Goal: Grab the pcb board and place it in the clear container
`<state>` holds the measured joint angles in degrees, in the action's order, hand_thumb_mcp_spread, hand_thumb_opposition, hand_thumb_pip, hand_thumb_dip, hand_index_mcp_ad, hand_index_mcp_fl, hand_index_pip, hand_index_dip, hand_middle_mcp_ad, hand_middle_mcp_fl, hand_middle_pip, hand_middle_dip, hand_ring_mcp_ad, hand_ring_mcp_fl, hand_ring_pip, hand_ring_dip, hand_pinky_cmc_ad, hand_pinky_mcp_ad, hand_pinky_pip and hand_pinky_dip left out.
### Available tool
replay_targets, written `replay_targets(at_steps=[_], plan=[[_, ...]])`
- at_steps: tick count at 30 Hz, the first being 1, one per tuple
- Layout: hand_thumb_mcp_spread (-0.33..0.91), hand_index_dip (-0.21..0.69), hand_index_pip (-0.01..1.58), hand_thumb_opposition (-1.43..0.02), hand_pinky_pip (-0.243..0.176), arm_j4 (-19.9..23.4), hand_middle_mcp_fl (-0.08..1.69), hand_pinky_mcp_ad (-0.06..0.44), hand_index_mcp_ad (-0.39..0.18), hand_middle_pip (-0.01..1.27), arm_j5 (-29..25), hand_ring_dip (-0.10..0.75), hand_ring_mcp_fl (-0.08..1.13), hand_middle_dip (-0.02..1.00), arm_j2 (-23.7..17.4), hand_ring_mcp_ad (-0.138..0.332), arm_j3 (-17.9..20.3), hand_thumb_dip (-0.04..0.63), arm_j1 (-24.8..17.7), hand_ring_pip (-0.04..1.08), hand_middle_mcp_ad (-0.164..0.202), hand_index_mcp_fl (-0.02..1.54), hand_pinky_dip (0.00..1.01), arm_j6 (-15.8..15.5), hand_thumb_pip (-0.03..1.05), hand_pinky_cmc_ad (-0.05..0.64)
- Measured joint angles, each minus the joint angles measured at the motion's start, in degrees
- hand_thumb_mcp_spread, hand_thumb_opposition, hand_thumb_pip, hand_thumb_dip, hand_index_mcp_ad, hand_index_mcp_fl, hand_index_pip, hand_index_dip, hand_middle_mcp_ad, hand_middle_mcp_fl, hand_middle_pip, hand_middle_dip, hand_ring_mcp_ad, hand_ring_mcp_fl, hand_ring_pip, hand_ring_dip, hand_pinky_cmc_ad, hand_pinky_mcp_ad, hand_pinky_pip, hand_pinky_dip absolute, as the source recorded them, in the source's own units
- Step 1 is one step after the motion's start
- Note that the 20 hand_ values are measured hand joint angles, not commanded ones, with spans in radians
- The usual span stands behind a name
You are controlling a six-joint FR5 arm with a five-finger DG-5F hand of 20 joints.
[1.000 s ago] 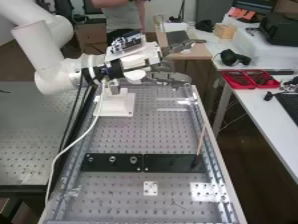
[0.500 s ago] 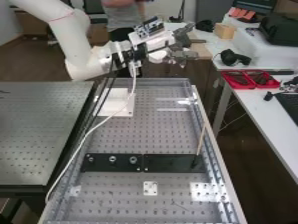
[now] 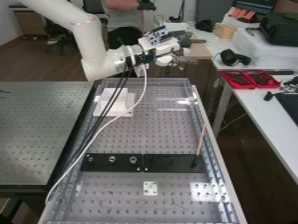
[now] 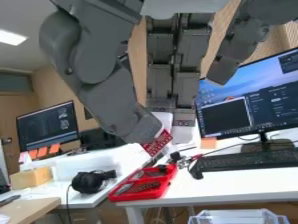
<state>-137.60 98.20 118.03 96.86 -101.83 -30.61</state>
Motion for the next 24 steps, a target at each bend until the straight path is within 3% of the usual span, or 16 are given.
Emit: replay_targets(at_steps=[11,24], plan=[[0.61,-0.187,0.1,-1.01,0.082,1.66,0.6,0.216,-0.204,1.0,-3.68,0.654,0.74,0.83,6.44,-0.037,-0.63,0.386,0.11,0.36,0.033,0.05,0.25,1.19,0.79,0.431],[0.61,-0.187,0.1,-1.01,0.082,1.25,0.6,0.216,-0.204,1.0,-6.94,0.654,0.73,0.83,7.92,-0.037,0.13,0.386,-0.1,0.37,0.035,0.05,0.25,0.68,0.79,0.431]])
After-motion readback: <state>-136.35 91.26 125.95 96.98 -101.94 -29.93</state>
